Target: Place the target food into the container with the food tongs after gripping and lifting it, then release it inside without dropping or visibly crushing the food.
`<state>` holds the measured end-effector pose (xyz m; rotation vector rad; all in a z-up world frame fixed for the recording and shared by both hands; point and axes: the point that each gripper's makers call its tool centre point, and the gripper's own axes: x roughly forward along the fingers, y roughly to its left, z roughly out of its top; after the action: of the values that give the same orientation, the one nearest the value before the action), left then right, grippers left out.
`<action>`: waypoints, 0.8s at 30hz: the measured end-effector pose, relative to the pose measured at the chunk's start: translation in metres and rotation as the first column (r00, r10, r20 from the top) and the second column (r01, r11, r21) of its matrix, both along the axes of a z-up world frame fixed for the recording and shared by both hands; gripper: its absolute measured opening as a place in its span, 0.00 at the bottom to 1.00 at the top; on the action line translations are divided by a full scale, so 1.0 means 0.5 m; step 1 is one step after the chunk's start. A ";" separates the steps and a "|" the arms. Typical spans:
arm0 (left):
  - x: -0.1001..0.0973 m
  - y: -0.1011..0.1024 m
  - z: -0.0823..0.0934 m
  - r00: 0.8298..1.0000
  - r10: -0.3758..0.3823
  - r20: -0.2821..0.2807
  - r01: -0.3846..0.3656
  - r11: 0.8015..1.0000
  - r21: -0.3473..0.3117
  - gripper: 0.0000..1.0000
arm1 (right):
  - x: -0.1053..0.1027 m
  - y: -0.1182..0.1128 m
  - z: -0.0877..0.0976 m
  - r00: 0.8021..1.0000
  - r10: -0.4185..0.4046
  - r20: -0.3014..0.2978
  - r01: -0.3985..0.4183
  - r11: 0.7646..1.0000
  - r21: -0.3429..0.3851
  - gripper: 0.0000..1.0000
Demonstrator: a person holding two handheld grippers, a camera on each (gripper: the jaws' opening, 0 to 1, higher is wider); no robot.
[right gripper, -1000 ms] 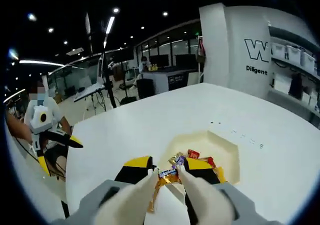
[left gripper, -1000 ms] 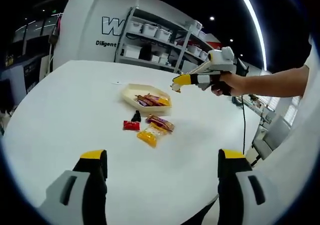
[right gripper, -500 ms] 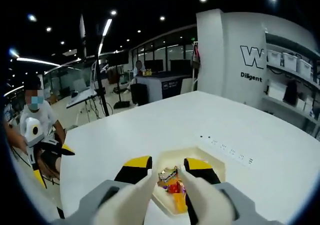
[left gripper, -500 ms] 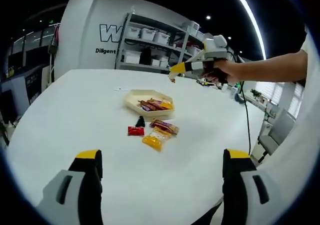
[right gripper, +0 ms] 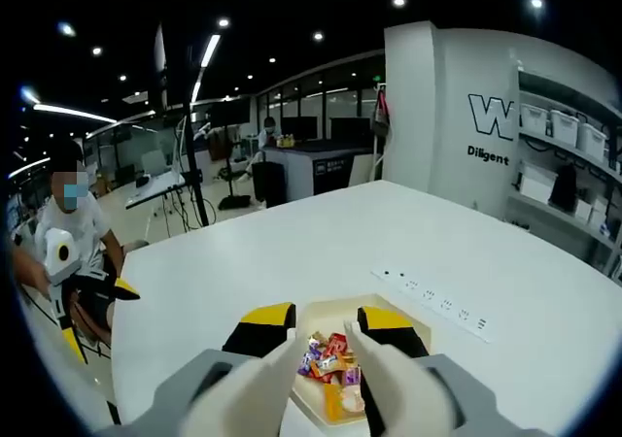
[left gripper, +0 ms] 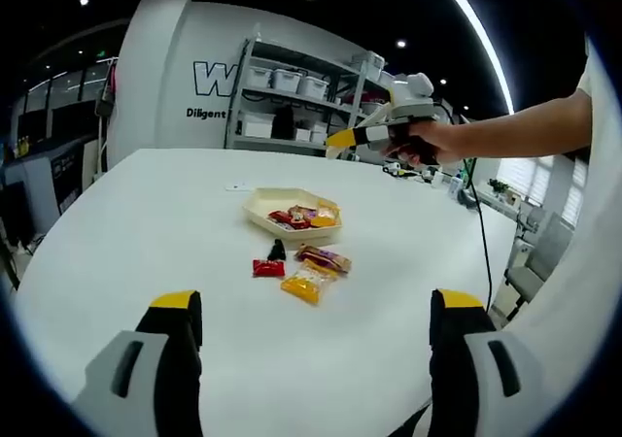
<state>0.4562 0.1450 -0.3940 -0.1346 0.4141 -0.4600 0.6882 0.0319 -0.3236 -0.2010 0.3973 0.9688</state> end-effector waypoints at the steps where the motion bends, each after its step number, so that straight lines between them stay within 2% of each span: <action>1: 0.000 0.002 -0.001 1.000 0.002 0.000 -0.002 1.000 -0.001 0.96 | 0.002 0.000 -0.001 1.000 0.000 0.000 0.000 1.000 -0.001 0.19; 7: 0.002 0.007 -0.003 1.000 0.002 0.001 -0.002 1.000 -0.004 0.95 | -0.001 0.001 -0.007 1.000 0.002 -0.013 -0.002 1.000 0.002 0.20; 13: 0.002 0.006 -0.004 1.000 0.002 -0.006 -0.002 1.000 -0.011 0.95 | -0.014 0.000 -0.036 0.999 0.013 -0.032 -0.013 1.000 -0.009 0.20; 24: -0.007 0.007 -0.016 0.999 0.001 -0.034 -0.001 1.000 -0.008 0.94 | -0.074 0.001 -0.122 0.993 0.040 -0.107 -0.045 0.998 -0.040 0.21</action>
<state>0.4526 0.1487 -0.4019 -0.1512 0.4459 -0.4587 0.6511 0.0322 -0.3845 -0.1972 0.5136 1.0163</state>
